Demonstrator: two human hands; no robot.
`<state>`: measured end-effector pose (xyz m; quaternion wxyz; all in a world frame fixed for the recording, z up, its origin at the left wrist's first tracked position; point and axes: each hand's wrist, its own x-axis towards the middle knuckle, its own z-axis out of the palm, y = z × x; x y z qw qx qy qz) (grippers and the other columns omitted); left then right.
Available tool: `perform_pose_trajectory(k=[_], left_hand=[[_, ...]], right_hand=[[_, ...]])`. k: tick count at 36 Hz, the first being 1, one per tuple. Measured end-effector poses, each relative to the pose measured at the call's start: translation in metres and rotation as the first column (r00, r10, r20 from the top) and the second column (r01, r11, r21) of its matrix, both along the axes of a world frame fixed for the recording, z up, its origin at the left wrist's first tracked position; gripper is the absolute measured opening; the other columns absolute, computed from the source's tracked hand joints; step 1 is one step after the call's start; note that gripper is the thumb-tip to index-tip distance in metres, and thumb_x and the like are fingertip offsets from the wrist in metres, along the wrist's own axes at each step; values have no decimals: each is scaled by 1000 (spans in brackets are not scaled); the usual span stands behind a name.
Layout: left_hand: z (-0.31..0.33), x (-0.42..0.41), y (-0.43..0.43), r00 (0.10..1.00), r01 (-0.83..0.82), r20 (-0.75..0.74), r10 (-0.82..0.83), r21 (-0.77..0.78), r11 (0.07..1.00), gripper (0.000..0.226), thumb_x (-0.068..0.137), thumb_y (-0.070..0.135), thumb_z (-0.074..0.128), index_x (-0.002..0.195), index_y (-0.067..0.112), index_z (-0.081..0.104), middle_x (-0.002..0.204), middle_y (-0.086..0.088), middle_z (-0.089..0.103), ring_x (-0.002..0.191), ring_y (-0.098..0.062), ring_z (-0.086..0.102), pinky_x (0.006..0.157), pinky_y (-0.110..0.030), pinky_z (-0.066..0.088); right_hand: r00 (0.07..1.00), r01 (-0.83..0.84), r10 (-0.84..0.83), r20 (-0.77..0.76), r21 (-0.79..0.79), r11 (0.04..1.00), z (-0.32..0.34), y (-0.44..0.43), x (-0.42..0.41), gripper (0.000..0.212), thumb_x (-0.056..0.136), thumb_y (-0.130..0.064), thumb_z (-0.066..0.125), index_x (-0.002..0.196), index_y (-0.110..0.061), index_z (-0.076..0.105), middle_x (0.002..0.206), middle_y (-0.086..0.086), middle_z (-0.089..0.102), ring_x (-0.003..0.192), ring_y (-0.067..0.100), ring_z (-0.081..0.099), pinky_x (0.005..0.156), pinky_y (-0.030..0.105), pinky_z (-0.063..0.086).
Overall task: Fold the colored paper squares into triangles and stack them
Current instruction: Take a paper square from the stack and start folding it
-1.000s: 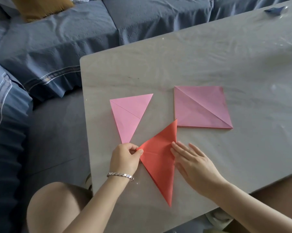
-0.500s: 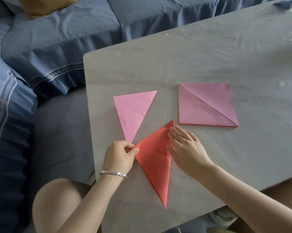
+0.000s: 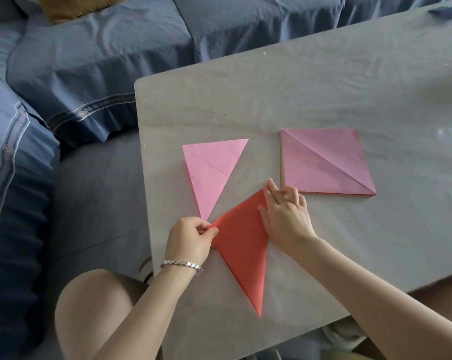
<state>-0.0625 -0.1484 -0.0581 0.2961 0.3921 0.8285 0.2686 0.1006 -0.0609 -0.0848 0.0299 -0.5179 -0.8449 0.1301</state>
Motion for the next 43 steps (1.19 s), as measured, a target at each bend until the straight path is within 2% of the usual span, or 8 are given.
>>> perform_pose_trajectory(k=[12, 19, 26, 29, 32, 34, 38, 43], left_hand=[[-1, 0, -1, 1000, -21, 4, 21, 5, 1000, 7, 77, 11, 70, 70, 13, 68, 63, 0, 65, 67, -21, 65, 68, -28, 51], [-2, 1, -1, 1000, -22, -8, 22, 8, 1000, 5, 77, 10, 69, 71, 11, 69, 65, -1, 65, 68, -23, 65, 70, -32, 53], [0, 3, -2, 1000, -10, -22, 10, 4, 1000, 6, 79, 12, 67, 74, 12, 67, 67, -1, 64, 68, -23, 64, 66, -25, 48], [6, 2, -1, 999, 34, -31, -34, -15, 999, 7, 81, 14, 66, 75, 13, 64, 71, -2, 65, 55, -20, 61, 54, -20, 43], [22, -8, 6, 998, 44, -52, -42, 38, 998, 8, 82, 16, 64, 75, 14, 63, 73, -2, 67, 48, -17, 58, 50, -21, 45], [34, -17, 16, 996, 34, -82, -24, 123, 992, 9, 82, 14, 65, 73, 16, 63, 72, 0, 66, 58, -19, 61, 60, -28, 51], [48, -41, 40, 982, 45, -187, -3, 218, 975, 6, 83, 13, 65, 77, 14, 64, 71, 0, 63, 59, -18, 55, 62, -25, 41], [40, -66, 70, 934, 56, -356, 11, 177, 983, 16, 85, 15, 62, 101, 10, 64, 93, -8, 65, 89, -28, 60, 75, -33, 47]], right_hand=[[984, -153, 164, 66, -153, 976, 9, -26, 22, 88, 84, -63, 44, 148, -15, 7, 156, -3, -7, 142, 18, -6, 111, 36, -1], [952, -265, 294, 88, -249, 931, 16, -57, 31, 132, 50, -87, 40, 148, -9, -3, 154, 11, -18, 133, 12, -31, 110, 39, -16], [919, -304, 358, 165, -280, 911, 17, -75, 26, 137, 56, -77, 62, 145, -7, -17, 143, 19, -37, 134, 31, -34, 109, 48, -20], [931, -327, 359, 65, -290, 899, 13, -81, 28, 134, 49, -80, 56, 148, -15, -5, 147, 21, -26, 138, 34, -24, 110, 47, -15], [947, -268, 240, -212, -117, 956, 8, -70, 38, 98, 53, -83, 42, 131, -24, 44, 138, 16, 44, 130, 26, 29, 102, 47, 24], [932, -145, 140, -335, 10, 989, 9, -49, 47, 69, 67, -72, 49, 114, -23, 60, 119, 6, 62, 114, 21, 43, 93, 41, 33], [941, 53, -19, -339, 91, 994, 20, 6, 64, 45, 72, -23, 78, 113, -11, 64, 129, 9, 56, 118, 32, 51, 99, 38, 34], [983, 95, -93, -160, 5, 995, 32, 59, 80, 57, 83, -29, 67, 135, -17, 47, 149, 3, 33, 135, 22, 34, 108, 33, 24]])
